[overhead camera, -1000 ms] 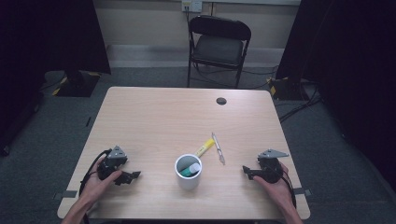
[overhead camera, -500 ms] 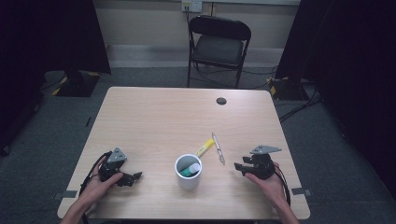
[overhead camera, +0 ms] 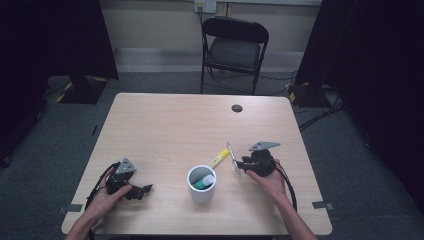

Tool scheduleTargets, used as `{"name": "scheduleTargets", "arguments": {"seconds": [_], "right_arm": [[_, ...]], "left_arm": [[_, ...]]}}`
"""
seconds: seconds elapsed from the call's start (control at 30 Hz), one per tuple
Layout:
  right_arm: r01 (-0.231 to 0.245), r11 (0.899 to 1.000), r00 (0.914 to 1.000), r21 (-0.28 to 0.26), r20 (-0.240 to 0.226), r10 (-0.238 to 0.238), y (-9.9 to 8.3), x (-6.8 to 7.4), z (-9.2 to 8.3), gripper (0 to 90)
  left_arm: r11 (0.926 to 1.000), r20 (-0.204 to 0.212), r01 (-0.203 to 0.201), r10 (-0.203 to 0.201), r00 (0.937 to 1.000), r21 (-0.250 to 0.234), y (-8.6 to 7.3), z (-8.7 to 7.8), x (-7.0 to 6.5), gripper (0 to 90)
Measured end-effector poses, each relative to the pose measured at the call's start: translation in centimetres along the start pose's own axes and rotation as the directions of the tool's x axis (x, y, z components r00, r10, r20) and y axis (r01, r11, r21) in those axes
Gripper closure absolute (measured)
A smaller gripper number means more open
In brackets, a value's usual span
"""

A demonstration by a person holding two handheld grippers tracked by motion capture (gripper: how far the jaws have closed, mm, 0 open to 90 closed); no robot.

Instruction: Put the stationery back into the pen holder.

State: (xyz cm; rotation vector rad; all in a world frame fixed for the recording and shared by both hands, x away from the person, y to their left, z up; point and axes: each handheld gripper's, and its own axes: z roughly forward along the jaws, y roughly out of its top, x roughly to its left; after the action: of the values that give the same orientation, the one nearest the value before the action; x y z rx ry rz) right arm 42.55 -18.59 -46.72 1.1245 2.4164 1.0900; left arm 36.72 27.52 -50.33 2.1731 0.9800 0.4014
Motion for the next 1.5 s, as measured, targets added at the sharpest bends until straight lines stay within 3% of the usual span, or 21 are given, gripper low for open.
{"name": "scheduleTargets", "arguments": {"seconds": [0.07,0.23,0.47,0.63,0.8,1.07,1.3,1.5], "right_arm": [[0.001,1.000,0.9998,0.006,0.018,-0.001,0.3,-0.1,0.5,63.8],[-0.037,0.999,0.9993,0.004,-0.011,0.037,0.6,-0.6,1.6,63.8],[-0.027,0.999,0.9996,0.023,-0.010,0.027,0.5,-0.4,2.4,65.9],[-0.022,0.999,0.9991,0.045,0.037,0.020,0.4,-0.5,2.6,67.2],[-0.049,0.998,0.9976,0.038,0.051,0.047,0.1,-1.0,2.3,72.2],[-0.056,0.998,0.9967,0.036,0.060,0.053,-0.2,-1.5,1.8,80.8],[-0.057,0.997,0.9961,0.043,0.070,0.054,-0.5,-1.4,1.3,80.8],[-0.069,0.997,0.9955,0.028,0.067,0.067,0.2,-1.4,1.7,74.5]], "left_arm": [[1.0000,0.000,0.000,0.000,1.0000,0.000,0.0,0.0,0.0,0.0],[1.0000,0.000,0.000,0.000,1.0000,0.000,0.0,0.0,0.0,0.0],[1.0000,0.000,0.000,0.000,1.0000,0.000,0.0,0.0,0.0,0.0],[1.0000,0.000,-0.001,0.001,1.0000,0.000,0.0,0.0,0.0,0.0],[1.0000,0.000,0.000,0.000,1.0000,0.000,0.0,0.0,0.0,0.0],[1.0000,0.000,-0.001,0.001,1.0000,0.000,0.0,0.0,0.0,0.0],[1.0000,-0.004,0.000,0.000,1.0000,0.000,0.0,0.0,0.0,0.0],[1.0000,-0.002,-0.001,0.001,1.0000,0.000,0.0,0.0,0.0,0.0]]}}
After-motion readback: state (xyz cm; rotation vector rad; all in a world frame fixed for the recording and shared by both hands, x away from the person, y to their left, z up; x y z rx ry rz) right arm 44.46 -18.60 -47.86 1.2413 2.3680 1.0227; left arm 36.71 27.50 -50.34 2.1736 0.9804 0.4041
